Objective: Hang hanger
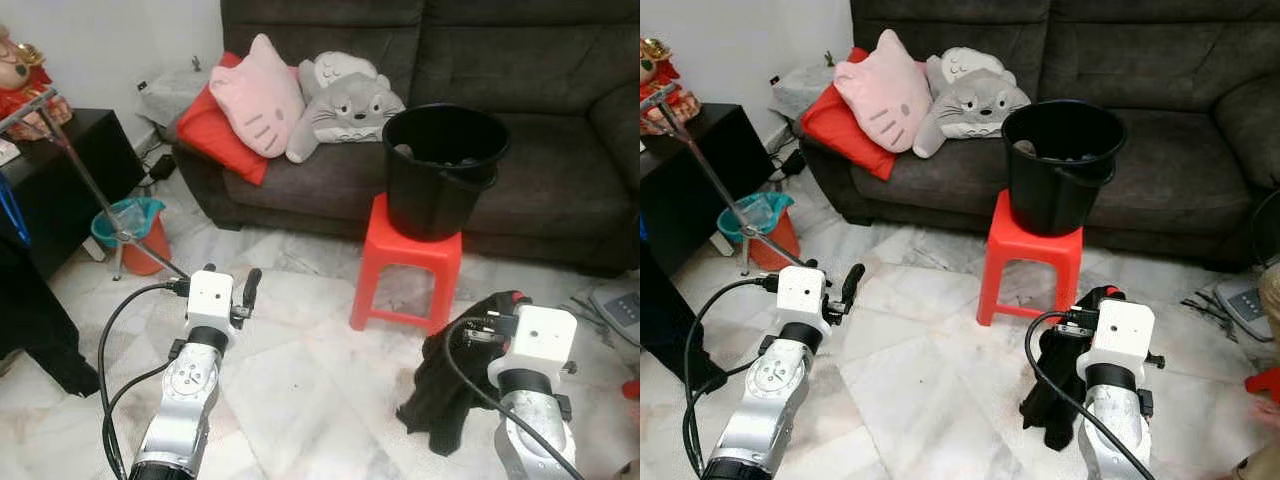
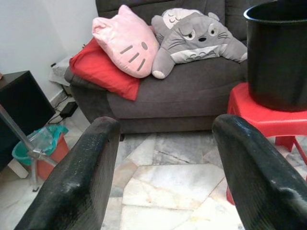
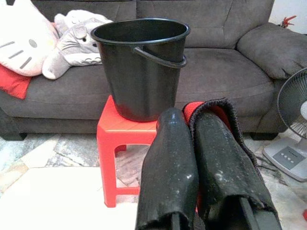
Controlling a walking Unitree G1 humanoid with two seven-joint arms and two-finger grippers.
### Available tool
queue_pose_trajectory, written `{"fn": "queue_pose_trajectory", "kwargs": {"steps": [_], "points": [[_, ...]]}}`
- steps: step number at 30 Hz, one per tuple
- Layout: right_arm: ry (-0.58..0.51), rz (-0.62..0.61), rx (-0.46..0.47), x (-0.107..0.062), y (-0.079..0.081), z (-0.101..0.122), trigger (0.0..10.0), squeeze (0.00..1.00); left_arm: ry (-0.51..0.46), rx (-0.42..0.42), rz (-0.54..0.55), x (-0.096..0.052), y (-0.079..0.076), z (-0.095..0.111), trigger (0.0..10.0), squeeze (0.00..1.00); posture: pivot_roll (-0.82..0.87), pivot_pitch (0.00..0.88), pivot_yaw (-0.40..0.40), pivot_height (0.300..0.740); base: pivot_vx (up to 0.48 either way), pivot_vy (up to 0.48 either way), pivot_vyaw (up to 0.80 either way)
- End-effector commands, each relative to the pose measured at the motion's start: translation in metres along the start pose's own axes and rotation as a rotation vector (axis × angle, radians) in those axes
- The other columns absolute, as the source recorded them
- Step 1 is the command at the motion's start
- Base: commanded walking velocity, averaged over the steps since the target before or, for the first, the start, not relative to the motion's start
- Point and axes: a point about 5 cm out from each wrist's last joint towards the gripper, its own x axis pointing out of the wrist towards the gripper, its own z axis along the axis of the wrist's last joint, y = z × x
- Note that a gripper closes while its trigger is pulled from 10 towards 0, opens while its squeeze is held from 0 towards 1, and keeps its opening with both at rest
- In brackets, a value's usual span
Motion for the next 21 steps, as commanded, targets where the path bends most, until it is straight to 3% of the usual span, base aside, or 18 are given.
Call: {"fn": "queue_pose_trajectory", "kwargs": {"steps": [1,21], "points": [[-0.048,0.011,0.014,0.0009,0.0033,0.0125,10.0,0.0,0.013,0.01,0.036,-0.0037,0.0075,-0.0048,10.0,0.0,-0.12,0.0,0.05,0.74,0.0,0.0,0.8],[-0.016,0.021,0.029,-0.0029,0.0092,0.0075,10.0,0.0,0.011,0.019,0.028,-0.0096,0.0094,-0.0003,10.0,0.0,-0.07,0.0,0.072,0.74,0.0,0.0,0.8]]}}
